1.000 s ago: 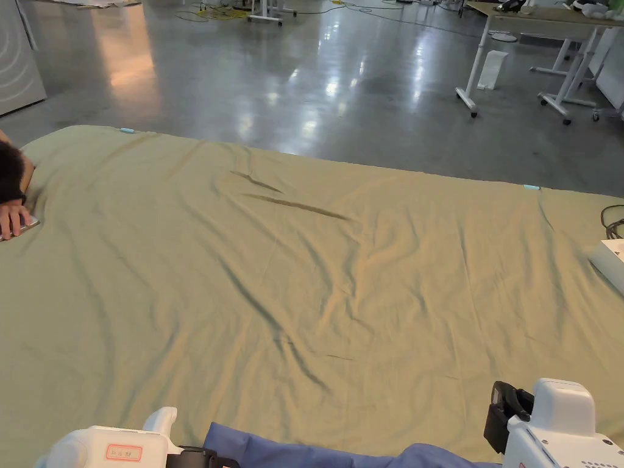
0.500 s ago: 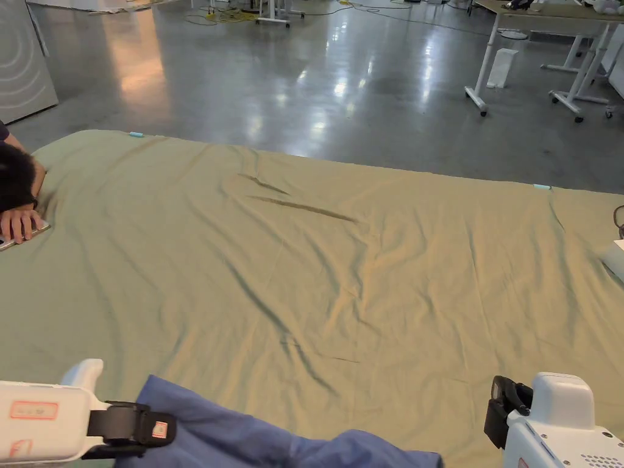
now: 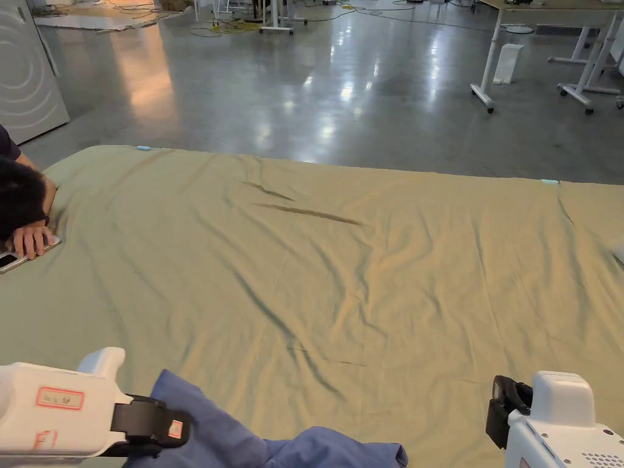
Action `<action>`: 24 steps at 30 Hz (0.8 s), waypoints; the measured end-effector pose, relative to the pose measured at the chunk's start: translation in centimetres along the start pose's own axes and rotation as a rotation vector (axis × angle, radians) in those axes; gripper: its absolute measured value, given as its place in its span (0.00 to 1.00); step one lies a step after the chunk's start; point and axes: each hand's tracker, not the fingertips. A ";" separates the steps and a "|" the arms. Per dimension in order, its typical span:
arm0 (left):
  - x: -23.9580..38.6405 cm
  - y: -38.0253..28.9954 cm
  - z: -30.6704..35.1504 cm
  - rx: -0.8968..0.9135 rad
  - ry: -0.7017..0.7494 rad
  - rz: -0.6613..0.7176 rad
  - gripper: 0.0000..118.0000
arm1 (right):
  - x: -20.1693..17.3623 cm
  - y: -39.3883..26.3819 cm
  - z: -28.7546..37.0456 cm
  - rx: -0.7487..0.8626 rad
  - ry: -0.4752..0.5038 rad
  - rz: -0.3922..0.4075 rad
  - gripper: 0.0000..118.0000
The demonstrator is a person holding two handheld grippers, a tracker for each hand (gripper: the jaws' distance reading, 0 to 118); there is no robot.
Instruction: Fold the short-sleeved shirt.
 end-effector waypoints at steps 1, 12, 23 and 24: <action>0.9 0.0 -0.4 -0.005 -0.018 0.001 0.08 | 0.2 -0.1 0.0 0.001 -0.001 -0.004 0.00; 8.5 -1.2 -10.8 -0.168 -0.044 -0.055 0.08 | 2.1 -0.6 0.6 0.000 -0.028 -0.040 0.00; 11.8 -3.3 -21.8 -0.247 0.095 -0.050 0.08 | 3.4 -1.4 1.1 -0.021 -0.055 -0.066 0.00; 11.7 -3.3 -21.9 -0.248 0.100 -0.039 0.10 | 3.5 -1.5 1.2 -0.022 -0.056 -0.066 0.00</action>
